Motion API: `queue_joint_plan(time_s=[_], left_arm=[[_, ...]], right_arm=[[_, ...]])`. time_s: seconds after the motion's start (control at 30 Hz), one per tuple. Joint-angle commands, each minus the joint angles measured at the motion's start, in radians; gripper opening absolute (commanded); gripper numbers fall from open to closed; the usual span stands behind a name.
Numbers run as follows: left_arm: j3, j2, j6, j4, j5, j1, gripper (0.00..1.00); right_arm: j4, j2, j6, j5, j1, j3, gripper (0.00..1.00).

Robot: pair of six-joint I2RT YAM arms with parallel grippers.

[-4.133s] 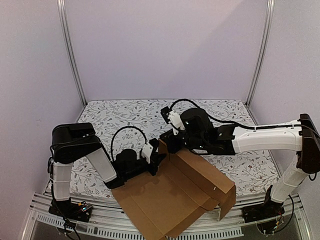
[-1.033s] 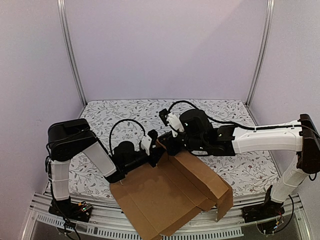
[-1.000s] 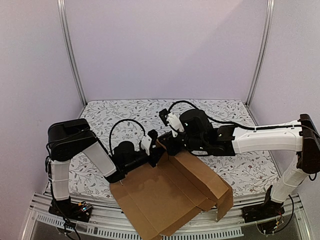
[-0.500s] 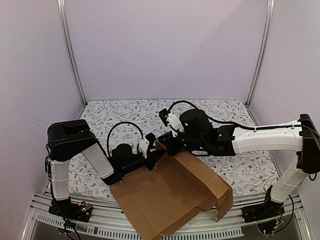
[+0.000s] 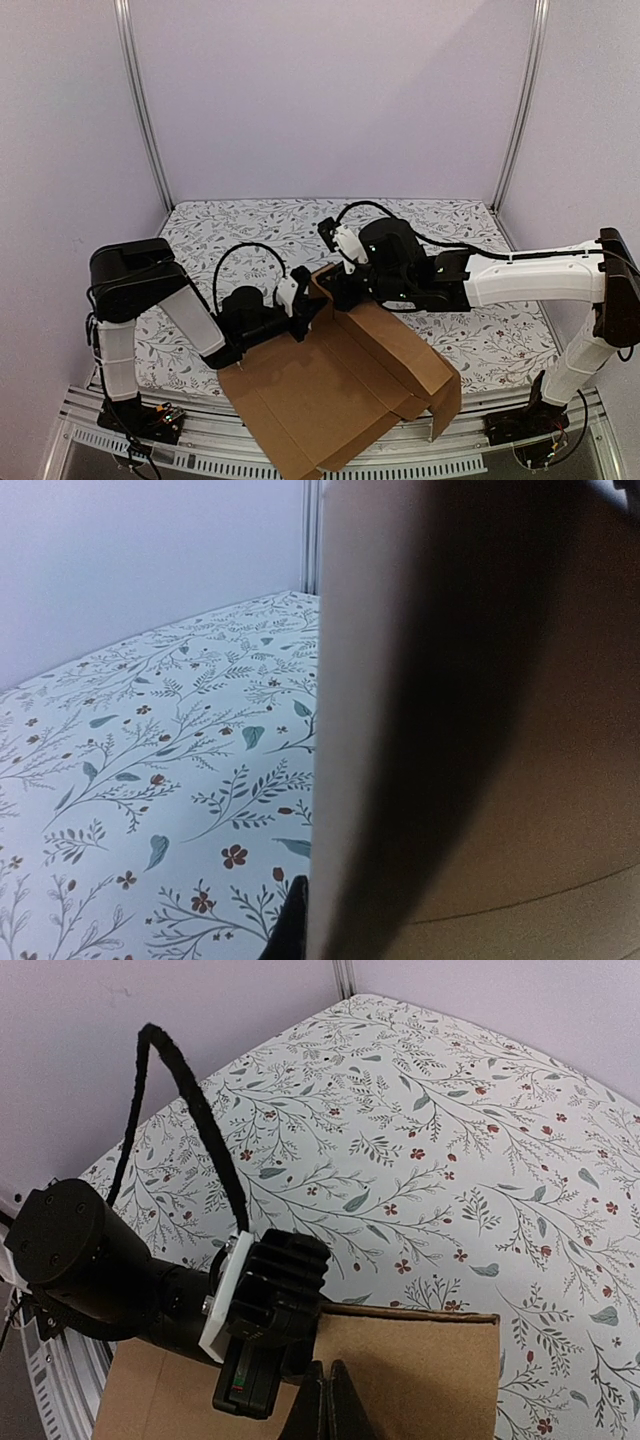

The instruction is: Fold the paper box

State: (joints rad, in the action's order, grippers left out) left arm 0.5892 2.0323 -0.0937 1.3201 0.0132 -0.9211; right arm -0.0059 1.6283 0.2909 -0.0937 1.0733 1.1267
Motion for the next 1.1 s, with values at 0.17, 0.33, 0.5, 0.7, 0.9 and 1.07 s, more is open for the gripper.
queue_joint_plan(time_s=[0.17, 0.33, 0.5, 0.7, 0.9, 1.07], left_arm=[[-0.064, -0.125, -0.006, 0.206, 0.062, 0.018, 0.00], [-0.119, -0.176, -0.017, 0.205, 0.123, 0.018, 0.00], [-0.172, -0.232, -0.043, 0.197, 0.208, 0.018, 0.00], [-0.127, -0.382, -0.095, -0.157, 0.283, 0.018, 0.00], [-0.001, -0.494, -0.137, -0.501, 0.317, 0.018, 0.00], [0.133, -0.553, -0.211, -0.806, 0.351, 0.031, 0.00]], right_arm=[[-0.166, -0.029, -0.018, -0.006, 0.002, 0.040, 0.01], [-0.242, -0.102, -0.080, -0.055, 0.002, 0.082, 0.13], [-0.308, -0.199, -0.129, -0.102, 0.003, 0.093, 0.23], [-0.392, -0.334, -0.172, -0.207, 0.001, 0.066, 0.34], [-0.436, -0.462, -0.193, -0.321, 0.000, 0.026, 0.54], [-0.491, -0.525, -0.223, -0.378, -0.003, 0.051, 0.82]])
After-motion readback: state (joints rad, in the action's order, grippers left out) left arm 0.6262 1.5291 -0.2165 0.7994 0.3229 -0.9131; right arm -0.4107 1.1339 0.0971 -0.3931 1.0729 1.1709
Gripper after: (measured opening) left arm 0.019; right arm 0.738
